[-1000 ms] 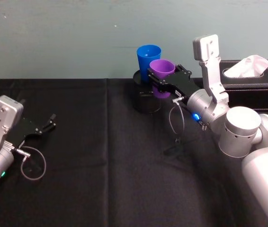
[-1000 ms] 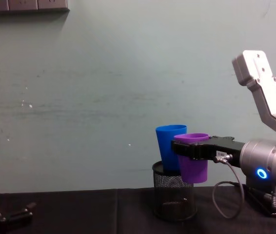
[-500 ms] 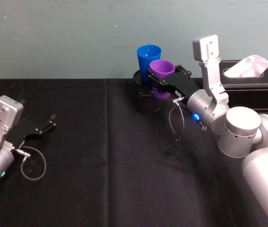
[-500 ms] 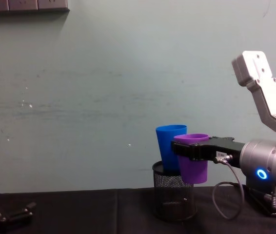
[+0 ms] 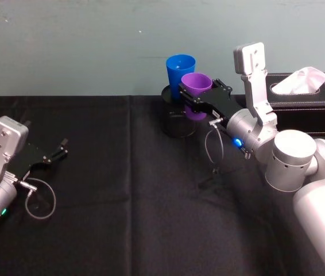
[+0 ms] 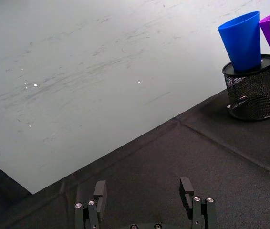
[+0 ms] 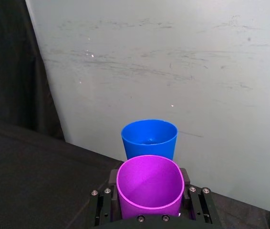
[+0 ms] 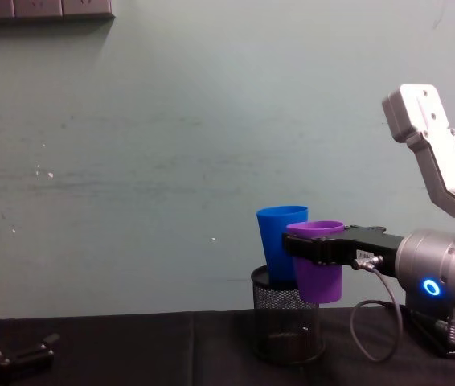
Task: Pick up one cup with a gripper and tap it against the other cup.
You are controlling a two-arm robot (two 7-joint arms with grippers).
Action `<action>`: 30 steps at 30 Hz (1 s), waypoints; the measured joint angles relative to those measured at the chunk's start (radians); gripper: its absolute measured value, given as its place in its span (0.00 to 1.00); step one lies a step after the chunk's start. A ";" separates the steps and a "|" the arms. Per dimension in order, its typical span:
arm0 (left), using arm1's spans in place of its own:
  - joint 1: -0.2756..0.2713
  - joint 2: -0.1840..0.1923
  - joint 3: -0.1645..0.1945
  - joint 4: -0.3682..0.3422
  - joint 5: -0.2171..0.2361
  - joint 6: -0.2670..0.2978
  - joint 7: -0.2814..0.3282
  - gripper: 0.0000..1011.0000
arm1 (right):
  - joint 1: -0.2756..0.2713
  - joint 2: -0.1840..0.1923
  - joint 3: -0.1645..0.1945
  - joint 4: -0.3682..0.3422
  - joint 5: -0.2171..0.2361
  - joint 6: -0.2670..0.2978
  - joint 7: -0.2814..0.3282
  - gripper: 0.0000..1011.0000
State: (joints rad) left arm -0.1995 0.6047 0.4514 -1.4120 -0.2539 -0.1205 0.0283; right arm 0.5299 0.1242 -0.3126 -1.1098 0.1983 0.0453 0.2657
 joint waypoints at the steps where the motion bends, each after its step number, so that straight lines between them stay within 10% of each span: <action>1: 0.000 0.000 0.000 0.000 0.000 0.000 0.000 0.99 | 0.000 0.000 0.000 0.000 0.000 0.000 0.000 0.72; 30: 0.000 0.000 0.000 0.000 0.000 0.000 0.000 0.99 | 0.000 0.000 0.000 0.000 0.001 0.000 -0.001 0.72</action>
State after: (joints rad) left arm -0.1995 0.6047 0.4514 -1.4120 -0.2539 -0.1205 0.0283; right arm 0.5300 0.1242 -0.3125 -1.1098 0.1991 0.0453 0.2650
